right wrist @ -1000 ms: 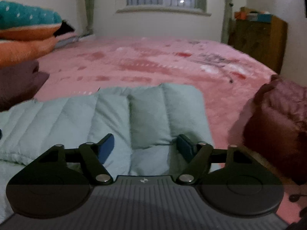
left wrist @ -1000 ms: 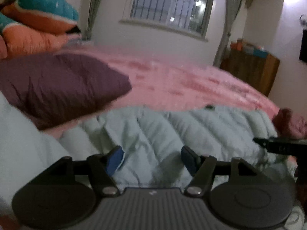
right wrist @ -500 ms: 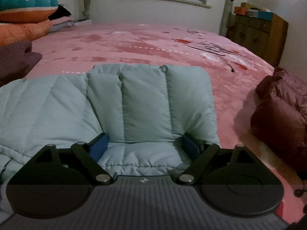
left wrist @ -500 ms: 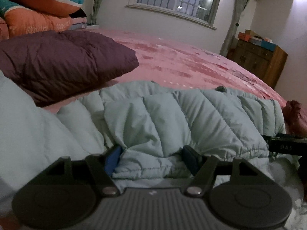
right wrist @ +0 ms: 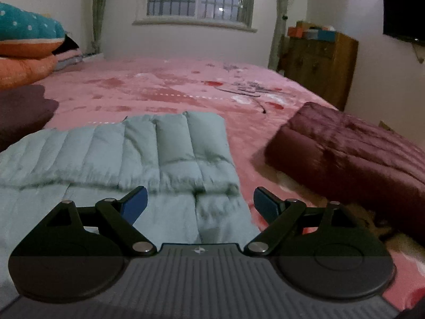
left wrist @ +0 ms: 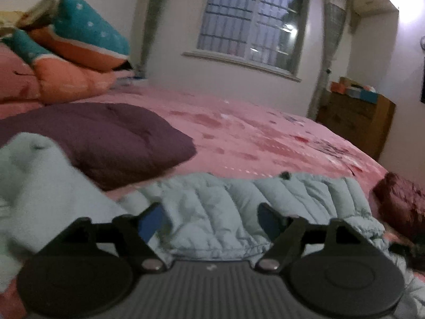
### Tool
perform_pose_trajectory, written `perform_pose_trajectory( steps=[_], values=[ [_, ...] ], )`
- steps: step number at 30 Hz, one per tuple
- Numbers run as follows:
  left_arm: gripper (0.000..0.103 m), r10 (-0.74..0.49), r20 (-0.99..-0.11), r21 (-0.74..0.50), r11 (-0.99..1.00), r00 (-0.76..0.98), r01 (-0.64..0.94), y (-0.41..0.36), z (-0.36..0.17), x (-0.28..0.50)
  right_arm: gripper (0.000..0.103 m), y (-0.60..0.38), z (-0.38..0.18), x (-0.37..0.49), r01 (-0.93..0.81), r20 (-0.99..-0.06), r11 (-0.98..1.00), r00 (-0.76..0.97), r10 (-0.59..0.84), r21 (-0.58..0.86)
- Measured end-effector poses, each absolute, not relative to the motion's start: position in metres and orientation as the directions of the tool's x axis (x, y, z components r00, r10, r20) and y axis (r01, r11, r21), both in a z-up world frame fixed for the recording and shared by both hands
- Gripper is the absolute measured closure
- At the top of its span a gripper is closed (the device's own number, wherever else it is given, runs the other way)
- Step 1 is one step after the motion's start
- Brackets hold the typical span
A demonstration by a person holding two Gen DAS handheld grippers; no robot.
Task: Fold large clothes
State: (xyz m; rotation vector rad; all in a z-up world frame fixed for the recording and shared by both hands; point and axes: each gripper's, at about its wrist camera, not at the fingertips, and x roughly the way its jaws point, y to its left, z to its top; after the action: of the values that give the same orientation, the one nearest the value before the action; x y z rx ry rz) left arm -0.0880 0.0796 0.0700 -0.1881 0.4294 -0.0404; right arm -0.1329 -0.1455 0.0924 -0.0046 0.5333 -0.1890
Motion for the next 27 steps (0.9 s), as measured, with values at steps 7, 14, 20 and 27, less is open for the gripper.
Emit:
perform_pose_trajectory(
  steps=[7,14,20,27],
  values=[
    [0.014,0.094,-0.431,-0.167,0.969,0.898,-0.181,0.113,0.081,-0.134,0.000,-0.144,0.094,-0.183,0.141,-0.530,0.989,0.843,-0.092,0.052],
    [0.014,0.249,-0.428,-0.200,0.911,0.869,-0.360,0.168,0.083,-0.171,0.000,-0.133,0.091,-0.208,0.109,-0.563,0.989,0.826,-0.036,0.097],
    [0.015,0.355,-0.492,-0.318,0.777,0.795,-0.544,0.226,0.066,-0.208,0.000,-0.119,0.094,-0.221,0.079,-0.574,0.992,0.819,-0.010,0.095],
    [0.015,0.367,-0.558,-0.419,0.649,0.744,-0.634,0.265,0.045,-0.240,0.000,-0.086,0.097,-0.219,-0.007,-0.572,0.999,0.820,0.032,0.045]
  ],
)
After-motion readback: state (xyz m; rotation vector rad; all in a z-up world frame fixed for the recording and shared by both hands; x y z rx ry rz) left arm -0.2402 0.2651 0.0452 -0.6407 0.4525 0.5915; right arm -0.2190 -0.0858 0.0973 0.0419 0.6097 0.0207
